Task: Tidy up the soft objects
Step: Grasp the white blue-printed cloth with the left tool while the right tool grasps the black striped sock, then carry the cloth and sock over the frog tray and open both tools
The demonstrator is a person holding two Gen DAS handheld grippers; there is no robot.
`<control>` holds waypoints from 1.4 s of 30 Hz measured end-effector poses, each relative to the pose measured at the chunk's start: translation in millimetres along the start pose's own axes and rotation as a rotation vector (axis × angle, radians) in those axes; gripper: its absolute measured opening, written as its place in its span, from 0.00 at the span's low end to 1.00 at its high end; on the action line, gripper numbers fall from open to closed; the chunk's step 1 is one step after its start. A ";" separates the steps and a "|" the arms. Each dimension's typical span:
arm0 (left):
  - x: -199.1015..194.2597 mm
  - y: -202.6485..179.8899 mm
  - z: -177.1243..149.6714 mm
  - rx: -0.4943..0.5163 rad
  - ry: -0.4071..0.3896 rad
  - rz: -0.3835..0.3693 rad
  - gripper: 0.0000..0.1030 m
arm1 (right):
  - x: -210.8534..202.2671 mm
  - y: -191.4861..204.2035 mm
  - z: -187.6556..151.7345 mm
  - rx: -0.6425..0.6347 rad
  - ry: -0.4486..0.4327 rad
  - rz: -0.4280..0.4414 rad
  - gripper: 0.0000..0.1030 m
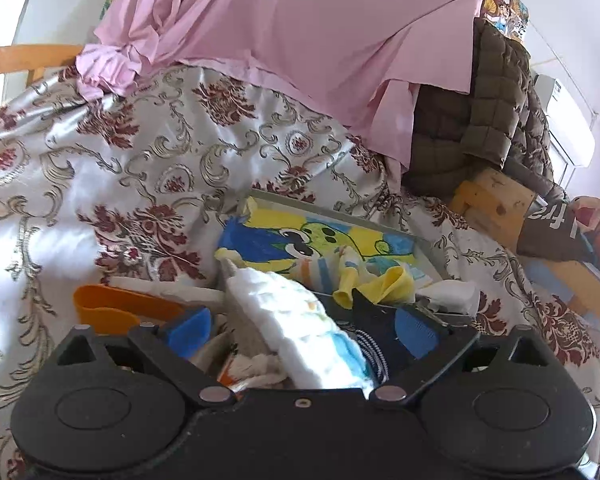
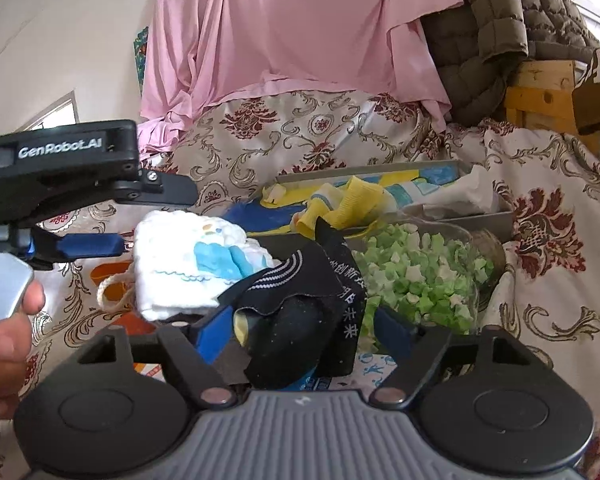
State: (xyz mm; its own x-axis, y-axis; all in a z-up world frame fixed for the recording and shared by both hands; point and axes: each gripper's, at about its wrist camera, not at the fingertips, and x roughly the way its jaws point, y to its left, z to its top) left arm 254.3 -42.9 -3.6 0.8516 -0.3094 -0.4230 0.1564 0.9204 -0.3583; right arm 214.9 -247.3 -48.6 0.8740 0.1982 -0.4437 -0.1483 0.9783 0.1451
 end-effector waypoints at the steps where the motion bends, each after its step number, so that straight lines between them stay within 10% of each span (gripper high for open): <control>1: 2.0 0.0 1.3 -0.005 0.004 -0.002 0.90 | 0.9 0.0 -0.3 -0.002 0.007 0.003 0.69; 19: 3.5 -35.5 -13.7 0.166 0.061 -0.026 0.16 | -7.4 -2.1 4.8 -0.020 0.015 -0.033 0.06; 42: -60.0 -50.9 -68.3 0.138 0.147 -0.042 0.10 | -69.9 -55.4 21.0 0.101 -0.023 -0.211 0.04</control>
State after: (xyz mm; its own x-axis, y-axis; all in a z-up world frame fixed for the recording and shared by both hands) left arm 161.1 -87.5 -16.8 0.7625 -0.3700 -0.5308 0.2656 0.9270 -0.2648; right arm 171.8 -316.6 -7.0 0.8912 -0.0123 -0.4535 0.0844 0.9867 0.1393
